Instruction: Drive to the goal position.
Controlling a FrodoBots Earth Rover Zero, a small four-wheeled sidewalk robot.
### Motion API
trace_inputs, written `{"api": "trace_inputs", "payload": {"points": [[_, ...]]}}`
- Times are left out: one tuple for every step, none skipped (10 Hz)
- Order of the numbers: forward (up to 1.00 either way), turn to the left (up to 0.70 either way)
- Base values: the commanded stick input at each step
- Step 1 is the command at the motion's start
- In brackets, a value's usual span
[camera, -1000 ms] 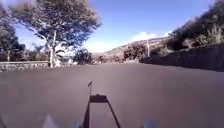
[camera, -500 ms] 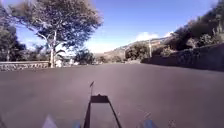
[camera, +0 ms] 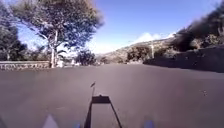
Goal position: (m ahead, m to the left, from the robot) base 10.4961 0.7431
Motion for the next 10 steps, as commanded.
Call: {"api": "trace_inputs", "payload": {"points": [[0.70, 0.00], [0.70, 0.00], [0.70, 0.00], [0.70, 0.00], [0.70, 0.00], [0.70, 0.00], [0.70, 0.00], [0.70, 0.00], [0.70, 0.00], [0.70, 0.00]]}}
